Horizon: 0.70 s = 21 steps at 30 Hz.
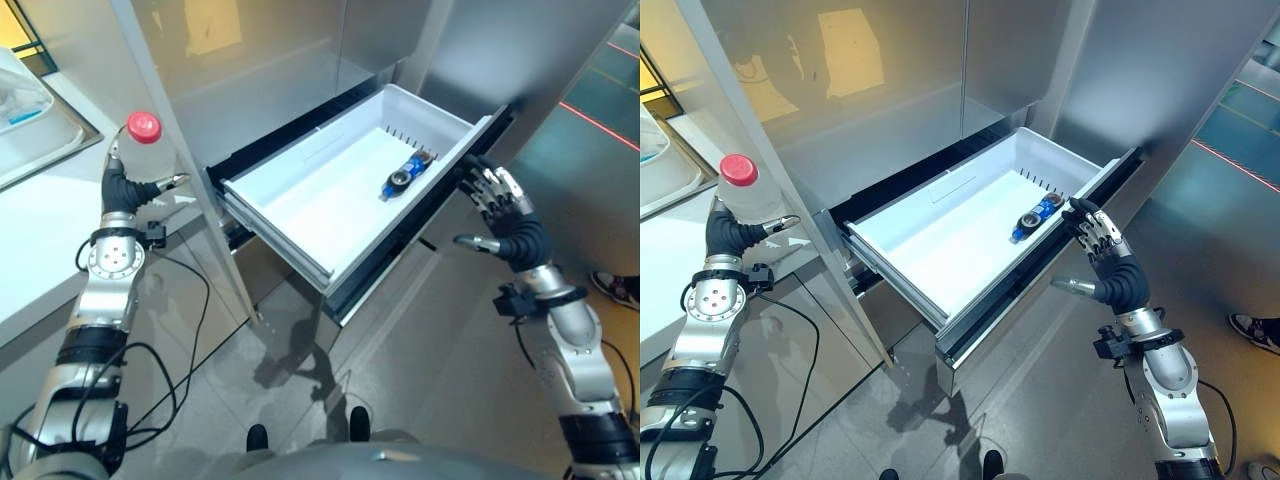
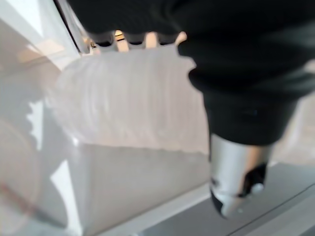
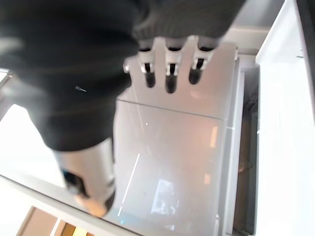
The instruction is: Take the drinks into the refrigerator
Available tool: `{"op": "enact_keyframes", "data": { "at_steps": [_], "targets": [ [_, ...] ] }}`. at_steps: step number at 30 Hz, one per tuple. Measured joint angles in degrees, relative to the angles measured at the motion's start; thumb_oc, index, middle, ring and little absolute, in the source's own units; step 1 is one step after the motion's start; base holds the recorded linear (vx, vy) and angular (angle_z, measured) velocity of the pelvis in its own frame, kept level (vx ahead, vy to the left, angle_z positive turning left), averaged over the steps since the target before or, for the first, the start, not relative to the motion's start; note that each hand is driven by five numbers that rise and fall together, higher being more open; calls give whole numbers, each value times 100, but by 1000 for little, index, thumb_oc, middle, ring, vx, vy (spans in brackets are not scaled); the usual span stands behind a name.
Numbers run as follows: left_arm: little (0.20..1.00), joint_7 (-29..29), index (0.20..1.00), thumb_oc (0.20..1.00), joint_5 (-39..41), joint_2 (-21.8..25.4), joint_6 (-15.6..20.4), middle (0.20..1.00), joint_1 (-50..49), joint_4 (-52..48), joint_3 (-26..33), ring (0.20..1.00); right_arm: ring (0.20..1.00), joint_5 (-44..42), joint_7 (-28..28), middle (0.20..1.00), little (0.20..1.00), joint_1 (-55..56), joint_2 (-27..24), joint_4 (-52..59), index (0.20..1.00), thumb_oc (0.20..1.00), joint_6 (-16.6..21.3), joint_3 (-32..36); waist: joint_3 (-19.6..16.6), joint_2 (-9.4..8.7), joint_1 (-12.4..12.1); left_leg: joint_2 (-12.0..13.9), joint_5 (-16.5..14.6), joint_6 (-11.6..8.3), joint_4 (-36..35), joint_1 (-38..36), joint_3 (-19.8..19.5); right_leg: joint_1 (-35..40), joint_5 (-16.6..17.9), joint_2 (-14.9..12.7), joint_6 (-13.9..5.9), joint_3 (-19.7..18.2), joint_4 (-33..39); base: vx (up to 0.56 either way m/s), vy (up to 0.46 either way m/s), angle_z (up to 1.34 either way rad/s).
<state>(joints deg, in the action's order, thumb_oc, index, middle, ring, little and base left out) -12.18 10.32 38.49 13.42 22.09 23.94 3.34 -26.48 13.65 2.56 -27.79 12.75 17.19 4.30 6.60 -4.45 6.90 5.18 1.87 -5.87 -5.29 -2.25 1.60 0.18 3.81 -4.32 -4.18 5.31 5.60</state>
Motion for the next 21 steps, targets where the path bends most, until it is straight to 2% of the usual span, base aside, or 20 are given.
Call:
{"op": "enact_keyframes", "data": {
  "at_steps": [6,7,8,9,14,21],
  "targets": [
    [1000,-34,1000,1000,-2,-22,-1,1000,0,20,-62,1000,1000,-1,35,1000,1000,0,0,30,1000,1000,0,-94,-71,0,-1,0,1,-1,15,32,1,-32,7,3,1,-5,-1,0,0,0],
    [545,-37,545,545,-4,-30,-4,545,0,30,-64,545,1000,-1,39,1000,1000,0,0,31,1000,1000,0,-99,-97,-3,-3,0,1,-1,15,37,0,-32,8,2,1,-5,-2,0,0,0],
    [467,-37,467,467,-3,-30,-4,467,0,49,-64,467,1000,-1,39,1000,1000,2,0,31,1000,1000,0,-98,-132,0,-2,0,2,-1,15,51,0,-32,8,2,1,-5,-2,0,0,0],
    [200,-37,200,200,-3,-37,-4,200,0,87,-99,200,1000,-1,38,1000,1000,2,0,32,1000,1000,0,-98,-184,1,-2,0,4,-1,16,63,-3,-42,9,3,1,-5,-2,0,0,0],
    [200,-30,200,200,-1,-79,-16,200,-1,241,-167,200,1000,-1,70,1000,1000,17,1,32,1000,1000,0,-102,-361,2,3,-1,4,0,14,50,-4,-35,11,2,1,-7,-1,0,0,0],
    [200,-30,200,200,-1,-153,-17,200,-3,273,-171,200,1000,-1,94,1000,1000,42,1,33,1000,1000,0,-102,-362,7,-3,-1,5,3,14,-12,-3,30,14,0,2,-8,0,0,0,0]
  ]
}}
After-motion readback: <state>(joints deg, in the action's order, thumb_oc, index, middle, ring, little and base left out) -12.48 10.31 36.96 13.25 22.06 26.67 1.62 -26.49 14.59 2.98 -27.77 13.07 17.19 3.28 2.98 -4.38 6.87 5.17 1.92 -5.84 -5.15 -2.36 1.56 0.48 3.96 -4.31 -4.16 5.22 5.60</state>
